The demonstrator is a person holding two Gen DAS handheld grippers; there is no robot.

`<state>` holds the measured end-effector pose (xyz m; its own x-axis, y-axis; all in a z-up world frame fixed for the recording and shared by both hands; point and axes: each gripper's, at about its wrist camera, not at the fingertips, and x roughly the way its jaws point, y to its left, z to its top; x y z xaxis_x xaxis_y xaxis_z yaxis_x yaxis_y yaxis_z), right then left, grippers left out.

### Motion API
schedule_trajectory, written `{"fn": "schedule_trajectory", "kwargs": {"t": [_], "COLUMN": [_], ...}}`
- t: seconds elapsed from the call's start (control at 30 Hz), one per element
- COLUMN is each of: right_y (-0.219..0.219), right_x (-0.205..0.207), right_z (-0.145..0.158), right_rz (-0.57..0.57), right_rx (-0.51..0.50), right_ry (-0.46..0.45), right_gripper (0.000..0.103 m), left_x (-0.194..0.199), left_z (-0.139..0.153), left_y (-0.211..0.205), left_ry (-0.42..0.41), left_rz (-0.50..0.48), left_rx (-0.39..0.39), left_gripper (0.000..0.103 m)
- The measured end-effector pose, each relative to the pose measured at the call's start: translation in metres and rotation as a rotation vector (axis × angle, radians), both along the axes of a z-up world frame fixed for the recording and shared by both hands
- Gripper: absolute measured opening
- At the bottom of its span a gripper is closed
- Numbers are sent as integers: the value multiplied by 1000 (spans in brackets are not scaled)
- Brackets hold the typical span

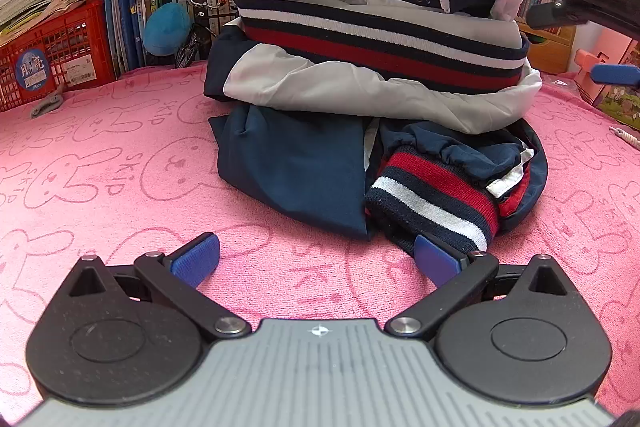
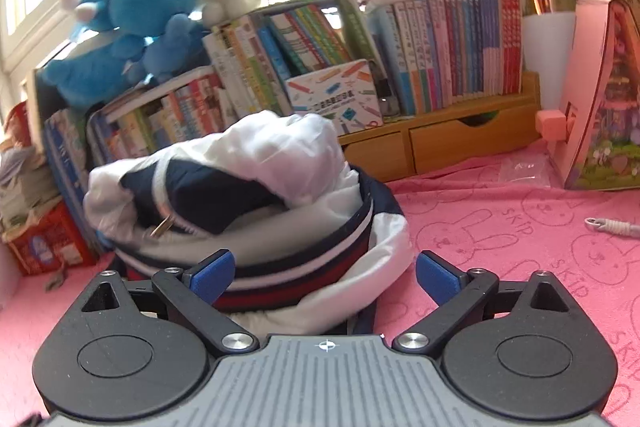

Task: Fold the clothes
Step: 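Approach the clothes pile with both grippers open, then grasp the navy-and-white jacket with the right gripper and lift it off the pile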

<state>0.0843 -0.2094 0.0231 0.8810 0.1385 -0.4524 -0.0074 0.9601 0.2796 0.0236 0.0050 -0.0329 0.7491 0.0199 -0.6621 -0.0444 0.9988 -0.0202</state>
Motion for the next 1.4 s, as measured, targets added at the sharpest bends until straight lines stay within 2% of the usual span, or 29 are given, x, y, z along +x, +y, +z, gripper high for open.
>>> {"fn": "schedule_trajectory", "kwargs": {"t": [0.07, 0.13, 0.23, 0.3, 0.33, 0.37, 0.4, 0.47, 0.6, 0.73, 0.83, 0.87, 0.9, 1.07, 1.13, 1.17, 1.3, 1.37, 1.4], "right_y": [-2, -2, 1, 3, 5, 8, 10, 19, 32, 45, 38, 32, 23, -27, -37, -41, -46, -43, -39], "right_x": [29, 52, 82, 98, 104, 110, 116, 112, 55, -45, -115, -134, -146, -174, -180, -184, -211, -217, -214], "right_z": [1, -2, -15, -28, -36, -43, -50, -53, -30, -23, -29, -32, -35, -56, -60, -59, -18, 9, 20], "right_rz": [-65, -104, -134, -118, -94, -70, -47, -27, -55, -144, -182, -176, -154, 2, 71, 88, 128, 152, 158], "right_rx": [-22, -76, -171, -201, -213, -224, -235, -299, -498, -826, -912, -907, -873, -651, -584, -561, -508, -496, -505], "right_ry": [42, 58, 105, 148, 168, 189, 209, 187, -70, -457, -603, -607, -565, -238, -148, -128, -212, -288, -319], "right_gripper": [69, 59, 50, 49, 41, 22, 15, 11, 10, 10, 12, 14, 15, 18, 19, 24, 42, 64, 67], "left_x": [0, 0, 0, 0, 0, 0, 1, 1, -2, -7, -10, -8, -5, 13, 20, 22, 27, 28, 28], "left_z": [0, 0, 0, 0, 0, 0, 0, 2, 22, 58, 79, 82, 84, 82, 76, 72, 56, 48, 44], "left_y": [0, 0, 0, 0, 0, 0, 0, 5, 42, 84, 106, 108, 108, 77, 55, 45, 18, 12, 9], "left_ry": [0, 0, 1, 1, 2, 2, 1, -2, -80, -205, -289, -297, -296, -241, -196, -177, -122, -101, -91], "left_rz": [0, 0, 0, 1, 4, 9, 12, 8, 65, 148, 177, 181, 183, 88, 24, -1, -63, -71, -72], "left_rx": [0, 0, 0, 1, 2, 2, -2, -20, -141, -234, -276, -283, -291, -340, -333, -325, -303, -298, -295], "left_gripper": [103, 103, 103, 103, 103, 103, 103, 103, 103, 103, 103, 103, 103, 103, 103, 103, 103, 103, 103]}}
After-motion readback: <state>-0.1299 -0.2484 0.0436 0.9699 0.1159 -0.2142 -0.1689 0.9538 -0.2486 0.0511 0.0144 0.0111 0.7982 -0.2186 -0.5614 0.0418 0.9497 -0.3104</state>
